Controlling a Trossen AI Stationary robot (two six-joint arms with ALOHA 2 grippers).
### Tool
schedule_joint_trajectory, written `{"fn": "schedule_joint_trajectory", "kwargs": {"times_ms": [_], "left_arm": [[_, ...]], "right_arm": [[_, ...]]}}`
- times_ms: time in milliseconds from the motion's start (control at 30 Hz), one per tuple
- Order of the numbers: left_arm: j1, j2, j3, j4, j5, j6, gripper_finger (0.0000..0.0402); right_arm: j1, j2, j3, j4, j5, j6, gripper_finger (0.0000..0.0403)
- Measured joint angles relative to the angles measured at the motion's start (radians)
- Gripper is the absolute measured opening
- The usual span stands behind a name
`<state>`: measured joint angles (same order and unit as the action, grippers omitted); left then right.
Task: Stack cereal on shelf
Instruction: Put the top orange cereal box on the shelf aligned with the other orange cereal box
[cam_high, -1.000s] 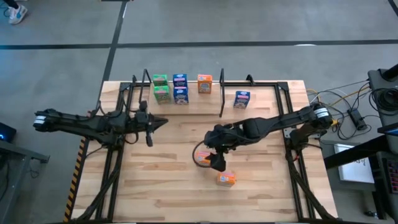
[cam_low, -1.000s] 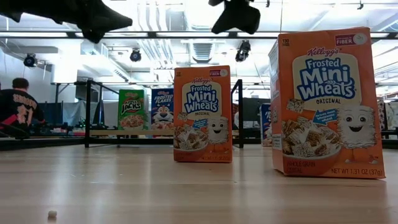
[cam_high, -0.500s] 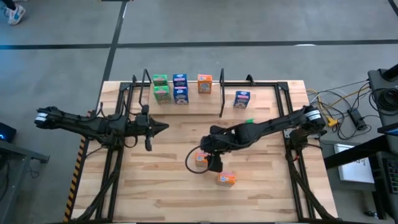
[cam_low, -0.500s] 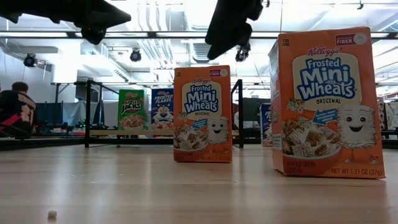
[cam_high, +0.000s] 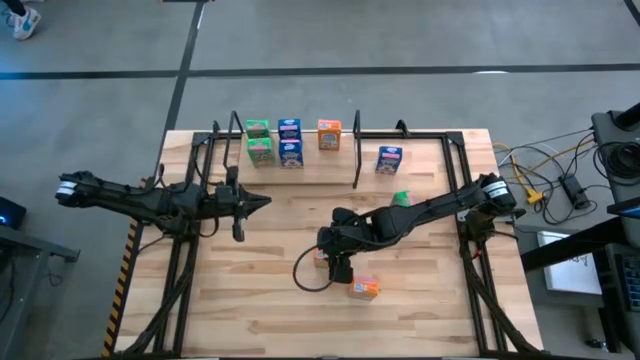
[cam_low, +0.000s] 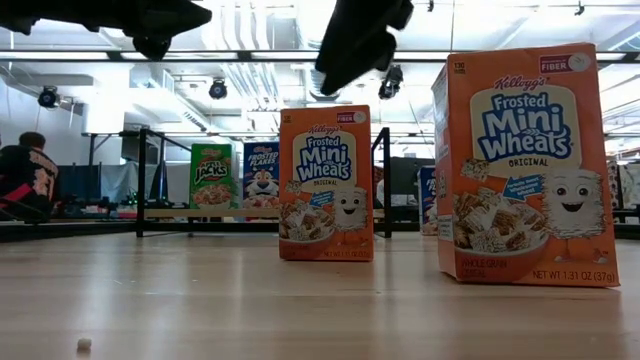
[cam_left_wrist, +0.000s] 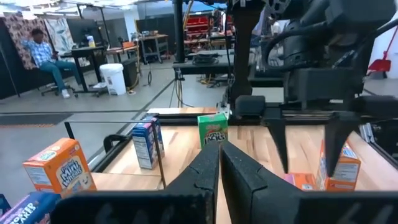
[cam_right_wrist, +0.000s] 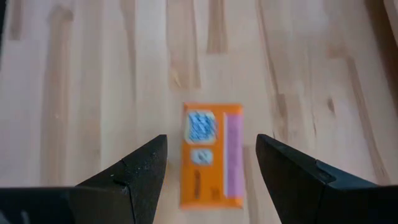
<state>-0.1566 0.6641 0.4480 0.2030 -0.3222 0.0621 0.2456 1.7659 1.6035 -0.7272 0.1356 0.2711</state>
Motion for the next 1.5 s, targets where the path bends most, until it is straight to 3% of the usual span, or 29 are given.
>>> {"fn": "schedule_joint_trajectory", "kwargs": {"times_ms": [500,833,1067,1500], "left_arm": [[0.001,0.001,0.016,0.0,-0.001,0.095,0.0],[0.001,-0.005,0.016,0.017,-0.005,0.139,0.0],[0.001,-0.005,0.016,0.023,-0.005,0.152,0.0],[0.001,-0.005,0.016,0.022,-0.005,0.157,0.0]], "right_arm": [[0.006,0.046,0.027,-0.05,0.022,0.02,0.0236],[0.006,0.059,0.027,-0.052,0.015,0.036,0.0281],[0.006,0.102,0.026,-0.058,0.014,0.035,0.0289],[0.005,0.11,0.026,-0.061,-0.009,0.033,0.0192]]}}
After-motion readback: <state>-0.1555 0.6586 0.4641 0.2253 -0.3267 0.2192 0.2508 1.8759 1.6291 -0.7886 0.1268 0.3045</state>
